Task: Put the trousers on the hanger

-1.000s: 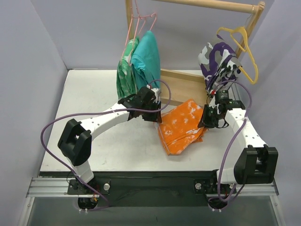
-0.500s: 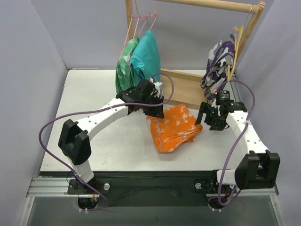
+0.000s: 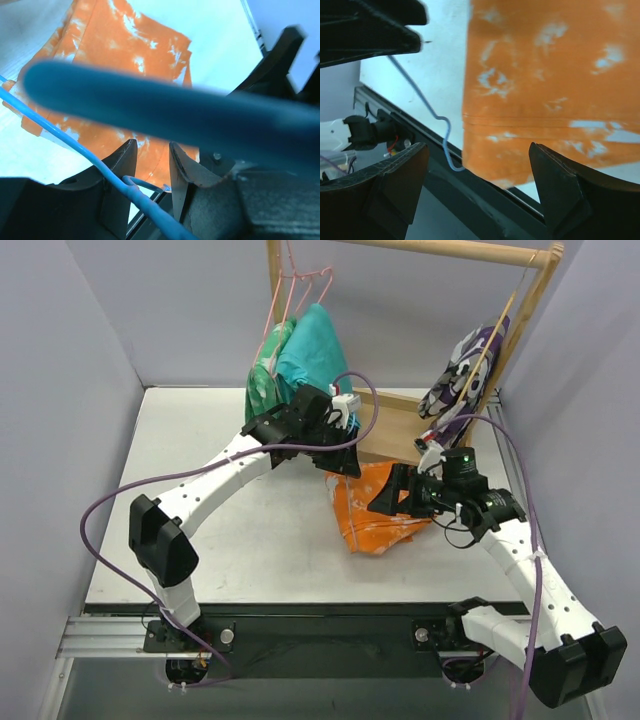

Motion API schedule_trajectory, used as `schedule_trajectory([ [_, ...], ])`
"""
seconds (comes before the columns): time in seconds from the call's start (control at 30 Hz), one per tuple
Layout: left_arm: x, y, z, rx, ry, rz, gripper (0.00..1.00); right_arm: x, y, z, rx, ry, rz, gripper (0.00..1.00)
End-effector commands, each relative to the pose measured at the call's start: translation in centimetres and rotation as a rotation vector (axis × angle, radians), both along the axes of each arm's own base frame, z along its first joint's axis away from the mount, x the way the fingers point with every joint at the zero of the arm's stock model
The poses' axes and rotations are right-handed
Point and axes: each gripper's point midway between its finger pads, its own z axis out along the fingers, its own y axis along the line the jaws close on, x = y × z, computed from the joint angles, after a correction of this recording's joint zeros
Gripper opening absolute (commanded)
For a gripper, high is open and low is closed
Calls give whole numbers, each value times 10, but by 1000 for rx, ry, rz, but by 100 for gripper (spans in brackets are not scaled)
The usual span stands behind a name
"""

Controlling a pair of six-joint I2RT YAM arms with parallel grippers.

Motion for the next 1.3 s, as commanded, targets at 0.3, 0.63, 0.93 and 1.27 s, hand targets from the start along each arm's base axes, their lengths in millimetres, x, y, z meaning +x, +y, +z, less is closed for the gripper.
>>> schedule_trajectory([
  [0.3, 12, -30, 94, -272, -94, -57, 0, 8, 76, 12, 32, -129, 187, 84],
  [0.63, 8, -38, 103, -330, -62, -94, 0, 24, 93, 17, -7, -195, 193, 74],
  [0.93, 16, -35, 94, -319, -35, -68, 10, 17, 76, 6, -63, -166, 134, 0],
  [1.27, 23, -27, 69, -246, 8, -31, 73, -8, 18, -7, -181, -147, -46, 0],
])
